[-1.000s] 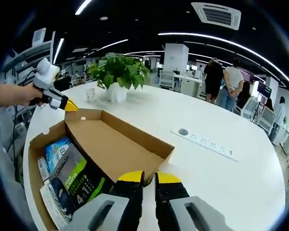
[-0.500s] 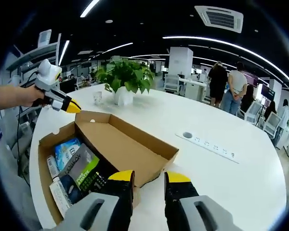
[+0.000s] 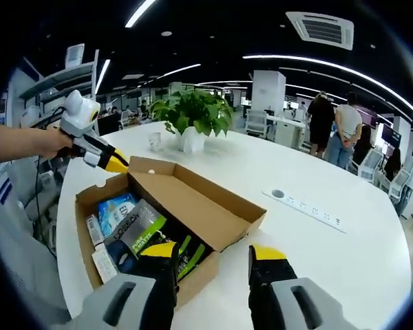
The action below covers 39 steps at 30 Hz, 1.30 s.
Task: Operate the shoe box by opening the lid, removing the specified soft item, and placing it in the target area until the item is outside and the box remains undamaged.
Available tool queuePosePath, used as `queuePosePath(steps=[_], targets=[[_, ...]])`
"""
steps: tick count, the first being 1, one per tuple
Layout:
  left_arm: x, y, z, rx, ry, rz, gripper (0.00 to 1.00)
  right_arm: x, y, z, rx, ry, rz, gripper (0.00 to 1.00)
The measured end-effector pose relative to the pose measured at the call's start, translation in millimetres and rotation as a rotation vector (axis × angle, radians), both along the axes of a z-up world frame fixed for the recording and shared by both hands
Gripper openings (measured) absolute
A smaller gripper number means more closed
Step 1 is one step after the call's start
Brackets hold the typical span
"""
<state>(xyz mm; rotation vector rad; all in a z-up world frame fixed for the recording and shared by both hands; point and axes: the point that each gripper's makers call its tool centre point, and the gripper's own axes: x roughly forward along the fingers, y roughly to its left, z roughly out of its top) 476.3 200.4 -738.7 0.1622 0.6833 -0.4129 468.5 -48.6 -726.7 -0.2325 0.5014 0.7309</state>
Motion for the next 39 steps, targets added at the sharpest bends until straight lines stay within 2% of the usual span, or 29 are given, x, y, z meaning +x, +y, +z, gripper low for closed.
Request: queuePosePath(steps=[5,9,18,21,26,31,39], targets=[[-13.6,-13,-4.3,-0.007,0.014,-0.022,0.17,-10,2,4.4,0.006,-0.006,0.028,0.43],[-22.1,-26,-9.6,-0.038,0.031,-0.038,0.2,-19,4,7.0,0.017,-0.009,0.052,0.47],[-37.4,-53,-25.5,-0.084,0.072,-0.102,0.24,-38,7,4.9,0.04,-0.003,0.103,0.57],[-39.1,-57,-27.6,-0.101,0.076,-0.107,0.24,-42,8,4.5,0.049,0.003,0.11,0.6],[-42.8,-67,-33.0,-0.171,0.105,-0.108,0.25,-50,9,5.0,0.075,0.002,0.119,0.62],[-43.4,-74,-39.2,-0.204,0.125,-0.116,0.25,-61,11,0.9,0.044,-0.034,0.169,0.64],[-39.1,-82,-45.7,-0.247,0.142,-0.111,0.22,-70,4,-4.3,0.06,-0.025,0.173,0.65]])
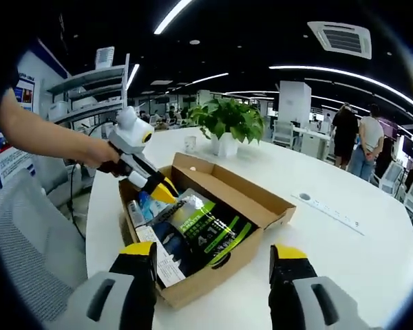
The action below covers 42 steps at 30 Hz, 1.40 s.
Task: Operate the shoe box by opening the lid, removing the specified soft item, and placing it in the target area until the item is outside and the box remains undamaged.
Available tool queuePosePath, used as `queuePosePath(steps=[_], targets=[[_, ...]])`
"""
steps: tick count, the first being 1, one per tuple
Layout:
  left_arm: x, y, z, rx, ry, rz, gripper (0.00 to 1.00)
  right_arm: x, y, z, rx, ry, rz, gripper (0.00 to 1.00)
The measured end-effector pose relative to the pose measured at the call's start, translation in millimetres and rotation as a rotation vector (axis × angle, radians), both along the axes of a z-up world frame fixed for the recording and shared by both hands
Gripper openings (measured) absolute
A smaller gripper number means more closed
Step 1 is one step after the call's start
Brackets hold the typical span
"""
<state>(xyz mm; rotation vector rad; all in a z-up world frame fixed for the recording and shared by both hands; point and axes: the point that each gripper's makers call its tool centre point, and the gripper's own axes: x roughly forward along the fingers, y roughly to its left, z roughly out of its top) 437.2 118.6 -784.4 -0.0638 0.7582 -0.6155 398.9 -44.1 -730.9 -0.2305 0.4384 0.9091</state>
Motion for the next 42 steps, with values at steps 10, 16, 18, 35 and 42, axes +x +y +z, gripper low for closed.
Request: queuePosePath(steps=[10,16,18,35,42], targets=[[5.5,-14,-0.8,-0.087,0.015,-0.036,0.12,-3,-7,-3.4,0.013,0.012,-0.008,0.66],[5.4,-14,-2.1,-0.076,0.001,-0.058,0.05,-3,-11,-8.7,0.007,0.024,-0.017,0.65],[4.7,-15,-0.8,-0.074,-0.003,-0.063,0.03,-3,-10,-9.7,0.007,0.027,-0.017,0.65],[-0.3,-2,10.6,-0.046,-0.047,-0.082,0.0,6,13,-6.9,0.017,0.025,0.012,0.63],[-2.1,11,16.4,-0.037,-0.065,-0.07,0.0,15,28,-5.0,0.027,0.023,0.019,0.61]])
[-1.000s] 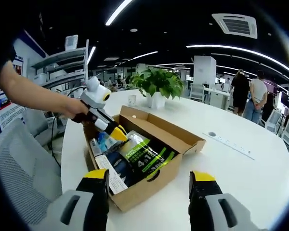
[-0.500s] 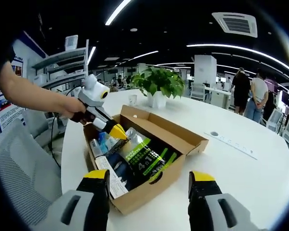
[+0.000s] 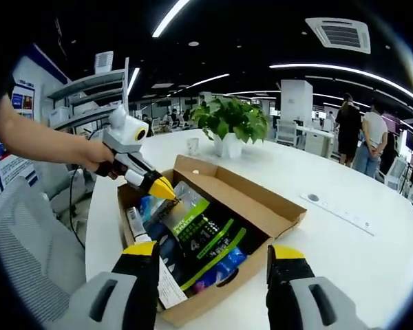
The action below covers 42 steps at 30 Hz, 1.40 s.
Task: Operate the shoe box by opening the lid, removing the specified soft item, and placing it in the target area until the item is outside and the box remains undamaged.
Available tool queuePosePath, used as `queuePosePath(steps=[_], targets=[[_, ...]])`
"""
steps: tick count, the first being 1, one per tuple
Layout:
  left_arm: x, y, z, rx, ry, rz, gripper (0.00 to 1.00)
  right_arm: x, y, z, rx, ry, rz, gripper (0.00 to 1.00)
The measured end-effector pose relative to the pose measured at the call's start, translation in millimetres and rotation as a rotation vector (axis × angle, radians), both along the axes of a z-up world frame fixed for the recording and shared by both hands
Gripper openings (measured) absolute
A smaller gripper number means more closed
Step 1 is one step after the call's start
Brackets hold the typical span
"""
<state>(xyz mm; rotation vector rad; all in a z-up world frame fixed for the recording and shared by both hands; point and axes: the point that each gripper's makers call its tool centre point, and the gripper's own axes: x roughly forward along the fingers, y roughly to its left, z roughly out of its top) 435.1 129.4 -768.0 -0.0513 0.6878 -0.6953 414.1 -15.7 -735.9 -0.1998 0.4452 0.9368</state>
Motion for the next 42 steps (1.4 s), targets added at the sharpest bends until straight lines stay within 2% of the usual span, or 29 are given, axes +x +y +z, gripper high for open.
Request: queuePosePath(steps=[12,23,31,34,35,42], targets=[[-7.5,13,6.6,-0.007,-0.031,0.008,0.0,13,25,-14.2,-0.023,0.026,0.032,0.54],[-10.1,19,13.1,-0.01,-0.055,0.01,0.0,26,37,-33.4,-0.062,0.074,0.066,0.42],[-12.1,22,15.8,-0.019,-0.07,0.016,0.0,22,49,-47.7,-0.094,0.13,0.098,0.37],[-13.4,23,17.0,-0.023,-0.075,0.016,0.0,20,51,-51.5,-0.117,0.13,0.105,0.35],[-14.0,24,17.4,-0.025,-0.078,0.017,0.0,22,50,-52.3,-0.146,0.123,0.103,0.33],[-15.7,25,19.5,-0.034,-0.095,0.016,0.0,21,48,-52.5,-0.154,0.121,0.116,0.3]])
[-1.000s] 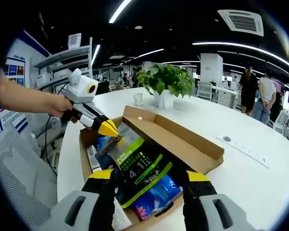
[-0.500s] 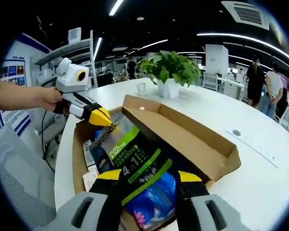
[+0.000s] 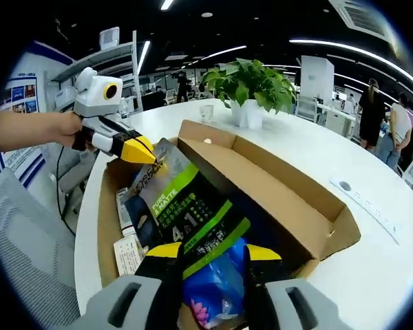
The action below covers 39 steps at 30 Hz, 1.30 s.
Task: Operate the shoe box by opening the lid, removing the specified soft item, and placing it in the target area until the item is outside and the box remains undamaged.
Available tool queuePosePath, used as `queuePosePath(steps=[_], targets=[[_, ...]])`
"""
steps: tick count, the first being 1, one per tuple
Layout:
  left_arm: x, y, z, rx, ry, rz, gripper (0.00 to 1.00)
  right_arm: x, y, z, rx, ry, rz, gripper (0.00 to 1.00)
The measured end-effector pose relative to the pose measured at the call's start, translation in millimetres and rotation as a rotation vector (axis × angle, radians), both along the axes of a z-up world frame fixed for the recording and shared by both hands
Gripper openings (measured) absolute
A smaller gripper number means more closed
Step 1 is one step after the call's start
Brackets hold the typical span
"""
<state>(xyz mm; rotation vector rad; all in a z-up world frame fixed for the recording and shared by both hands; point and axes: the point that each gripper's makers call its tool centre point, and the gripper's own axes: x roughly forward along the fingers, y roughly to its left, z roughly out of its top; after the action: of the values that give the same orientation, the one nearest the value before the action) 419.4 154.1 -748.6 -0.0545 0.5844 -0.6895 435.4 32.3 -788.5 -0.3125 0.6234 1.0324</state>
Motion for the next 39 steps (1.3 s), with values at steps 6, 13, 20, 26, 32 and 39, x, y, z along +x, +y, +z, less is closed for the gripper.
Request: queuePosePath(steps=[6,13,20,26,32,39], targets=[[-1.5,-2,4.4,-0.012,-0.017,-0.013,0.0,0,0,0.6,0.005,0.008,-0.001,0.3],[-1.3,-10,9.7,-0.02,-0.038,-0.042,0.0,0,0,1.1,0.023,0.01,-0.004,0.27],[1.6,-3,7.7,-0.024,-0.028,0.0,0.0,2,0,10.1,0.059,0.002,-0.043,0.14],[2.2,0,8.7,-0.018,-0.024,0.025,0.0,0,-1,21.1,0.088,-0.004,-0.074,0.05],[3.8,-3,16.0,-0.008,-0.029,0.036,0.0,-1,-1,34.9,0.12,-0.021,-0.1,0.0],[3.8,-7,27.0,-0.002,-0.053,0.027,0.0,1,-6,55.9,0.169,-0.044,-0.128,0.0]])
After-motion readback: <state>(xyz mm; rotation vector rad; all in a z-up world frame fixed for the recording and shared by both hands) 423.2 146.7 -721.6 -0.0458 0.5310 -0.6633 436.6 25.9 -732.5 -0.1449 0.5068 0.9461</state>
